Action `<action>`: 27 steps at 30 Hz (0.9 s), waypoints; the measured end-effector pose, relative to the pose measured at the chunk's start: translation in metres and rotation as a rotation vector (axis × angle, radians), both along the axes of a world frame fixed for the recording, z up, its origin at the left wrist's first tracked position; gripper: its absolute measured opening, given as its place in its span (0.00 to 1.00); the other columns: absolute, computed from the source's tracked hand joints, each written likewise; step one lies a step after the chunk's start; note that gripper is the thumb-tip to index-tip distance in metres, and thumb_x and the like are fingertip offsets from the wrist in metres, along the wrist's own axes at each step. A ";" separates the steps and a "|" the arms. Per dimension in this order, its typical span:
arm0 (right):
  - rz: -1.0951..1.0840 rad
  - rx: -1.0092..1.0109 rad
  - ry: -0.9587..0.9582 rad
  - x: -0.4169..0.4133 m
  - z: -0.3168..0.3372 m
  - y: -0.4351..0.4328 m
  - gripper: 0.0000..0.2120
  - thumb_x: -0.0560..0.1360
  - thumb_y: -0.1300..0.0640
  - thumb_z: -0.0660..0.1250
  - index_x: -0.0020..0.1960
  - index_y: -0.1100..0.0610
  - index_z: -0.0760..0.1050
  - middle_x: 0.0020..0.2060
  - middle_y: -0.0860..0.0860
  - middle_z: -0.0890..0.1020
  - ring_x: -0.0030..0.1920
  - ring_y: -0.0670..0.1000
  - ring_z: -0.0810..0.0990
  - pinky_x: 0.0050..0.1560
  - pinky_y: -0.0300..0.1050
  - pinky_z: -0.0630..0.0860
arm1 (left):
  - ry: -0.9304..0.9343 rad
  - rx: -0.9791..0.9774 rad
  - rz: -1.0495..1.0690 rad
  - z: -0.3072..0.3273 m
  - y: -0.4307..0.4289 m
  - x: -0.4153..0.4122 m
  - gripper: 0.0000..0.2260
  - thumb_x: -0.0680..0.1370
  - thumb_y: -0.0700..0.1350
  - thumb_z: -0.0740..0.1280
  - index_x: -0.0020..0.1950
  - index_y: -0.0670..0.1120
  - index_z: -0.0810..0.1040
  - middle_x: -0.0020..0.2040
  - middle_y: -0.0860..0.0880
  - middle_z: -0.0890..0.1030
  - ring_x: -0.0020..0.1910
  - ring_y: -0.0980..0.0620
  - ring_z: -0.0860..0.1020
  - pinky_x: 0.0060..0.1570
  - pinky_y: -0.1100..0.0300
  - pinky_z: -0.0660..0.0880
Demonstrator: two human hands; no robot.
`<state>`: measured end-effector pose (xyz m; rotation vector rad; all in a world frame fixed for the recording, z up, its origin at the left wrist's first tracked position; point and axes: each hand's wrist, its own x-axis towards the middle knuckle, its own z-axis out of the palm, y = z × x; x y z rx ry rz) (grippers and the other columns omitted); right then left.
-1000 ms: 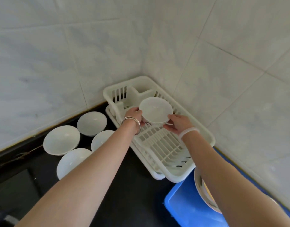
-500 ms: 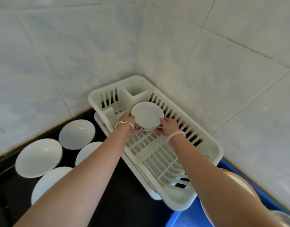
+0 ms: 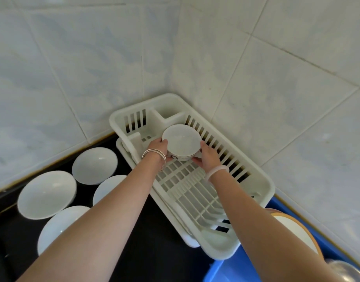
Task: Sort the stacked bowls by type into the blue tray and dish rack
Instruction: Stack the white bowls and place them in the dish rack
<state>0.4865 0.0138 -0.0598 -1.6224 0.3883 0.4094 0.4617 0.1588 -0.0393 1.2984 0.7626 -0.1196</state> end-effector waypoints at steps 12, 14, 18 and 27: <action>0.153 -0.332 -0.306 -0.067 0.079 0.006 0.17 0.81 0.50 0.53 0.63 0.57 0.73 0.51 0.51 0.78 0.54 0.56 0.78 0.60 0.58 0.74 | -0.125 0.349 -0.128 0.038 0.013 -0.056 0.12 0.78 0.45 0.57 0.57 0.45 0.77 0.53 0.40 0.79 0.53 0.44 0.78 0.55 0.52 0.74; 0.208 -0.316 -0.347 -0.091 0.095 0.016 0.16 0.80 0.50 0.54 0.61 0.55 0.74 0.49 0.49 0.79 0.50 0.53 0.80 0.57 0.55 0.76 | -0.147 0.361 -0.126 0.048 0.018 -0.082 0.16 0.78 0.47 0.58 0.65 0.47 0.74 0.60 0.45 0.77 0.59 0.45 0.76 0.61 0.52 0.72; 0.328 -0.272 -0.341 -0.146 0.103 0.039 0.12 0.80 0.49 0.54 0.55 0.50 0.74 0.44 0.42 0.79 0.44 0.45 0.80 0.49 0.45 0.77 | -0.170 0.474 -0.106 0.058 0.032 -0.148 0.17 0.78 0.46 0.61 0.66 0.45 0.73 0.65 0.44 0.76 0.62 0.45 0.75 0.65 0.49 0.70; 0.533 -0.497 -0.068 -0.223 0.036 0.082 0.11 0.79 0.49 0.53 0.52 0.49 0.74 0.46 0.52 0.80 0.42 0.51 0.77 0.46 0.49 0.73 | 0.070 0.652 0.078 0.018 0.067 -0.278 0.17 0.77 0.42 0.62 0.66 0.47 0.72 0.67 0.45 0.73 0.66 0.44 0.70 0.65 0.53 0.64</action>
